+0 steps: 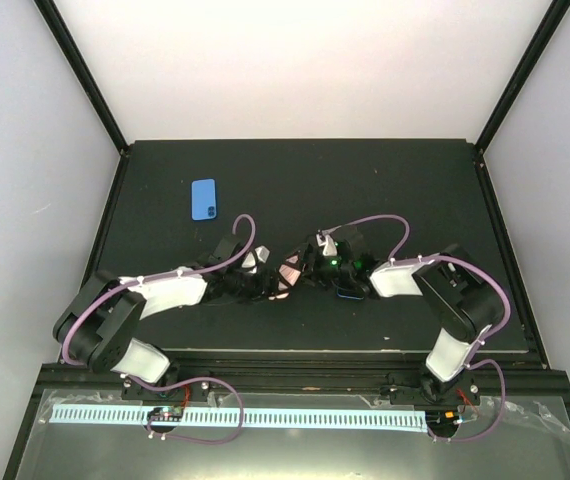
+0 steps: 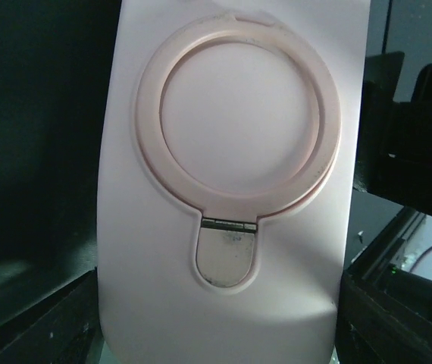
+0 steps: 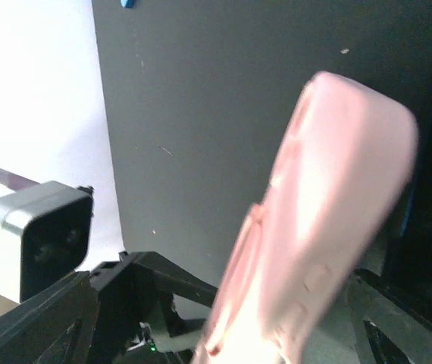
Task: Put the phone into the phone case
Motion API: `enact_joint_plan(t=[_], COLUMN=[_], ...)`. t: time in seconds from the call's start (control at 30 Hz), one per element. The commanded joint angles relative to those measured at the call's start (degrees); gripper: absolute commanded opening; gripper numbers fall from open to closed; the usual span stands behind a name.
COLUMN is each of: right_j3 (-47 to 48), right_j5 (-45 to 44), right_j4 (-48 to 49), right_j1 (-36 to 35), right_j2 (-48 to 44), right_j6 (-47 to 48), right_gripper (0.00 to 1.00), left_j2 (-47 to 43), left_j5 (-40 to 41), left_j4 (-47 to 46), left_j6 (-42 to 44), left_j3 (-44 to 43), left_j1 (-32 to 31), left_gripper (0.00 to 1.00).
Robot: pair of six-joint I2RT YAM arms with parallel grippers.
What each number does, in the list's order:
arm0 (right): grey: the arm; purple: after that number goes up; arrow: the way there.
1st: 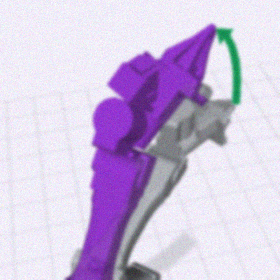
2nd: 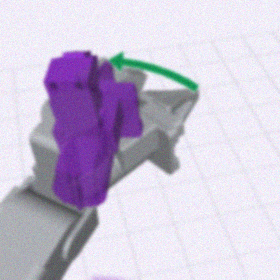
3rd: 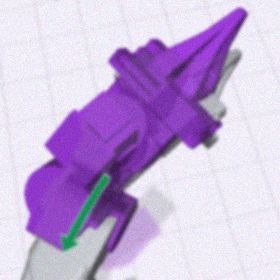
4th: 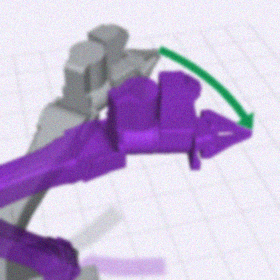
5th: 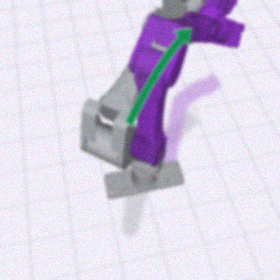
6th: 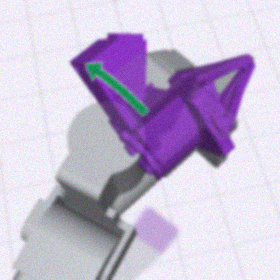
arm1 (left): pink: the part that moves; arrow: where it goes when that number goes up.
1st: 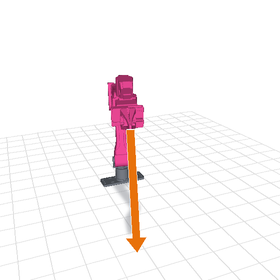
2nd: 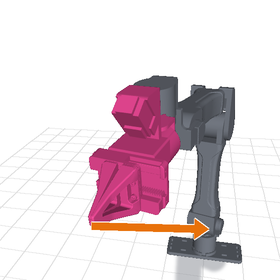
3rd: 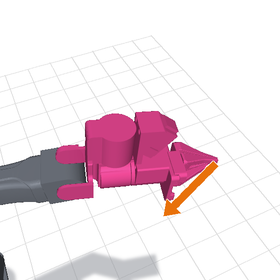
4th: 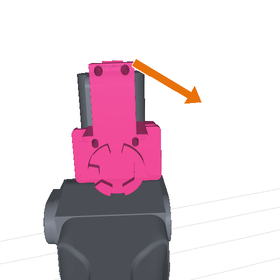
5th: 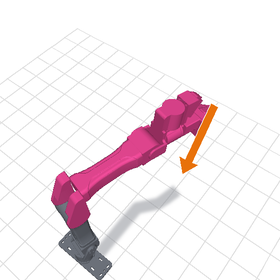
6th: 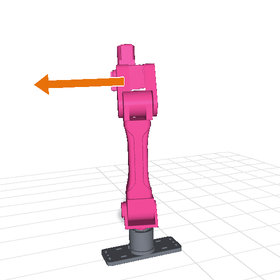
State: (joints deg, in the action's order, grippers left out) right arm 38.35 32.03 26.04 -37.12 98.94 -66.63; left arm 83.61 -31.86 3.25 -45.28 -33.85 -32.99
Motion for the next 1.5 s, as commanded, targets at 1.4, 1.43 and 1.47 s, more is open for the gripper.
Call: enact_joint_plan(t=[1.4,1.43,1.47], right_j3=[13.57,13.47,13.57], right_j5=[0.34,-0.22,-0.84], right_j4=[2.11,0.78,-0.98], right_j1=[-10.45,-10.49,-10.51], right_j2=[7.28,6.22,5.4], right_j6=[-4.08,-2.8,-0.81], right_gripper=[0.78,0.78,0.79], left_j2=[-29.53,-28.72,-27.37], left_j5=[18.01,19.63,21.05], left_j4=[23.58,24.27,24.86], left_j6=[6.04,7.25,8.65], left_j3=[2.03,0.67,-1.0], left_j1=[20.73,21.08,21.39], left_gripper=[0.98,0.99,0.99])
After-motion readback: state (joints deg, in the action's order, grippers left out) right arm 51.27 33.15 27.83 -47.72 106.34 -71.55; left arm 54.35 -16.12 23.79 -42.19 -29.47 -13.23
